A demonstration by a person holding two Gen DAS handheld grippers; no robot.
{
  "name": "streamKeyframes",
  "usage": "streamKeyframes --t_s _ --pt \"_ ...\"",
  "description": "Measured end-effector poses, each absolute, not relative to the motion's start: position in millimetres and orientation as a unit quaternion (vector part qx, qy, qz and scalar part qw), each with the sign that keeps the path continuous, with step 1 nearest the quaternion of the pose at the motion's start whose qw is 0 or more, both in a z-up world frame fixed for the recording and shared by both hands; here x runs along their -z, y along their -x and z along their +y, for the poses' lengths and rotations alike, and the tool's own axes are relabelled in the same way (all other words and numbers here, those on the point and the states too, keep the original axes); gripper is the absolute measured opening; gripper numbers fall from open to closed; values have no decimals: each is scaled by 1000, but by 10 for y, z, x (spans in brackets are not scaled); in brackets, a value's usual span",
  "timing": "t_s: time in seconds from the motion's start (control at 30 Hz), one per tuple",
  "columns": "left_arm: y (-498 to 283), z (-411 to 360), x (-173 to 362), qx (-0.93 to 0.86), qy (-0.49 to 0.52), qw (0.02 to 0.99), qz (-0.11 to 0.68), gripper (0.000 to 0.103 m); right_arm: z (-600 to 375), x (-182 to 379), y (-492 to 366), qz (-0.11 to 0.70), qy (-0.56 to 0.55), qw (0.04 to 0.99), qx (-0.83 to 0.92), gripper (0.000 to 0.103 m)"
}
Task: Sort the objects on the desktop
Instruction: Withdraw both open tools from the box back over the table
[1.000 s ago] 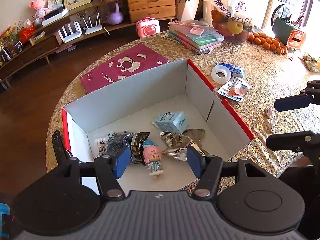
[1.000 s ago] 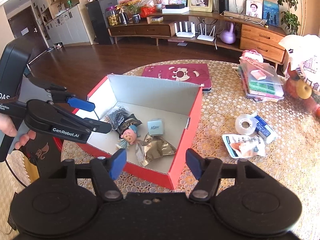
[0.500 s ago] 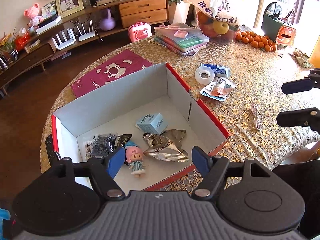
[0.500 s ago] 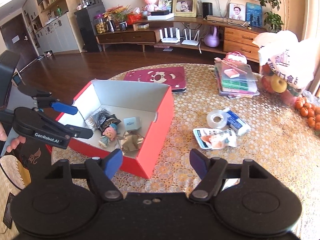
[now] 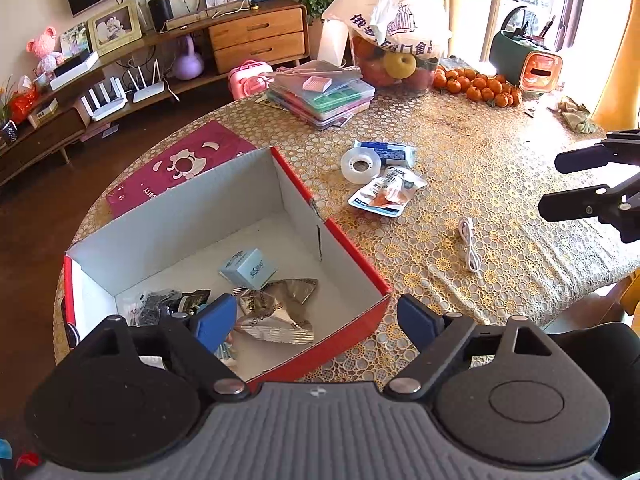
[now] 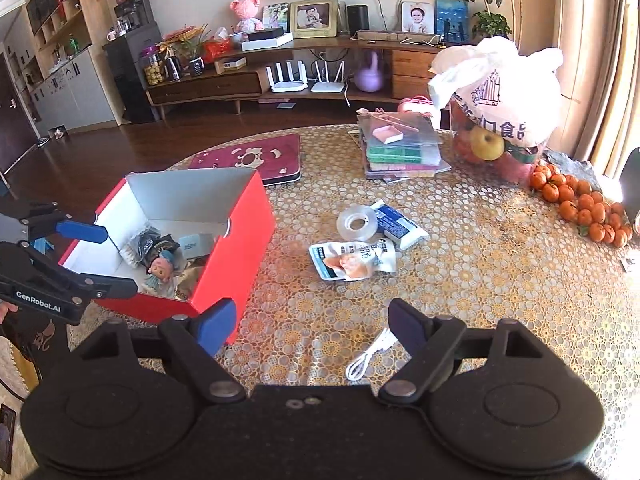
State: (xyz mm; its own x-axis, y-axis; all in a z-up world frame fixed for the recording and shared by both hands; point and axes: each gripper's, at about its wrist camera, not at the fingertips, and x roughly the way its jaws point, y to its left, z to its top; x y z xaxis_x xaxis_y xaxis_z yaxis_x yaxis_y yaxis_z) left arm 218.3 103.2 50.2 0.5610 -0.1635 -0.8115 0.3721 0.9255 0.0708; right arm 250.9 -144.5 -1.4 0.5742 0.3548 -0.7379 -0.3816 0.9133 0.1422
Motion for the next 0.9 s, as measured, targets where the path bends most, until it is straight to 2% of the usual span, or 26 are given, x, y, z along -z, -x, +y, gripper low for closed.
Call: streamKeyframes --t_s 0.07,0.13,0.5,0.9 --pt "-2172 963 -499 159 -119 876 439 90 -1518 61 -2504 415 15 887 -201 84" --pt "-2161 880 -494 169 -120 877 434 98 -1585 116 -2504 419 14 887 -193 84" --pt "-2247 494 -447 216 -100 878 416 102 -1763 375 -2517 436 12 883 -172 83" --pt "-2537 281 -340 227 -81 880 410 103 -1841 631 -2631 455 4 875 -166 82"
